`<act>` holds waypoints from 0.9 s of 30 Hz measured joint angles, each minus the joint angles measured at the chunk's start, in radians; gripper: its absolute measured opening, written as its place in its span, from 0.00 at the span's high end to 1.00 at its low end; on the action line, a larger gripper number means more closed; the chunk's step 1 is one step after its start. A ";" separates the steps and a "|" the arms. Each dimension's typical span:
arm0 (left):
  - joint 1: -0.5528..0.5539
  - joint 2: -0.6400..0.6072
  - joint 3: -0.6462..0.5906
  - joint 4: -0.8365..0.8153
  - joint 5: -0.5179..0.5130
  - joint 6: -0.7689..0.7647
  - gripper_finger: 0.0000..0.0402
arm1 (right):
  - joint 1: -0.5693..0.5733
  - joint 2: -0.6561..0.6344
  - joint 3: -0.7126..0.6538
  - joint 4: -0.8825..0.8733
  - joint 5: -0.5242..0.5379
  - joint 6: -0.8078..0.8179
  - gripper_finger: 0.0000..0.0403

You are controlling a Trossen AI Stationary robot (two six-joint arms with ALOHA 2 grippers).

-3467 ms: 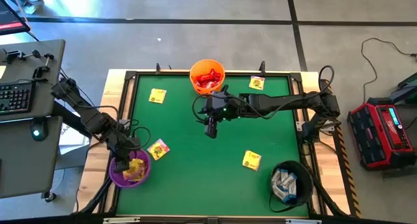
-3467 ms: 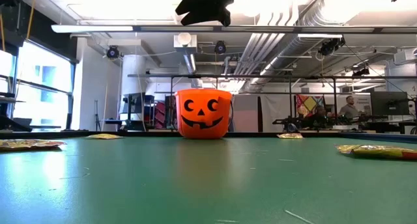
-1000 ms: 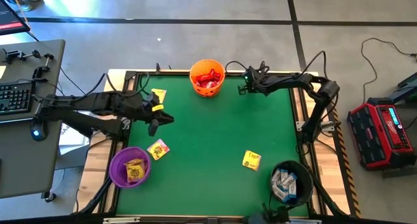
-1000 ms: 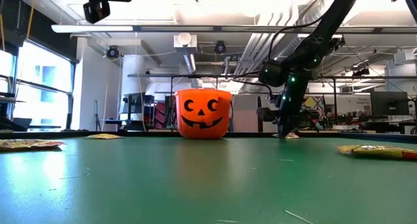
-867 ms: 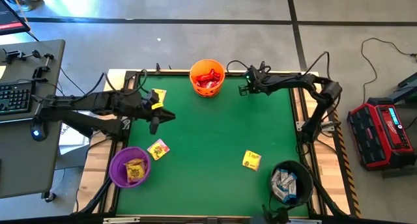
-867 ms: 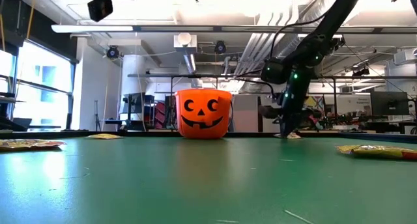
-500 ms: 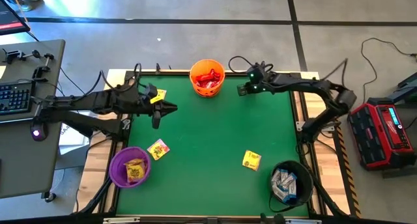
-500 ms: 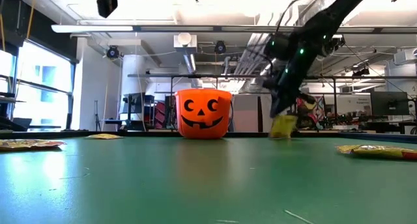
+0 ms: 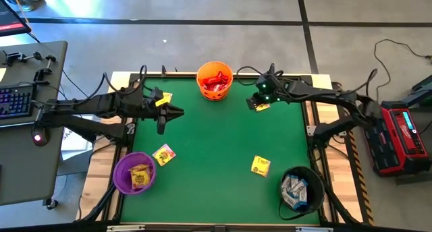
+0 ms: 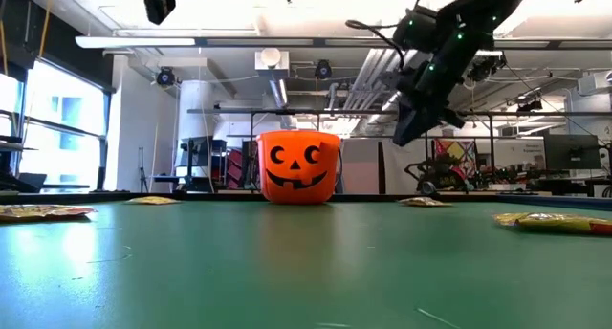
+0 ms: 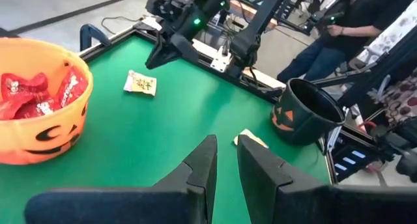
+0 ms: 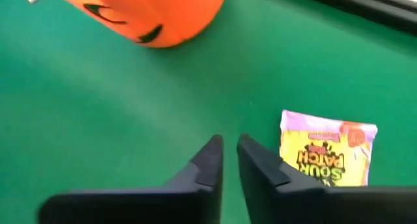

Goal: Sort candy by brand, put in halloween buckets
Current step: Put the yellow candy into the purple bucket

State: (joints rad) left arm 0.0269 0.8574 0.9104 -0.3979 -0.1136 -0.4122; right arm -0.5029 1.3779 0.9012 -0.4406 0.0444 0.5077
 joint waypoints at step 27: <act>-0.004 0.064 0.000 -0.068 -0.001 -0.092 0.87 | -0.109 0.349 0.004 0.040 0.187 0.097 0.61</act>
State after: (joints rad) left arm 0.0227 0.9213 0.9104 -0.4660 -0.1146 -0.5038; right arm -0.6116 1.7268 0.9054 -0.4002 0.2312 0.6049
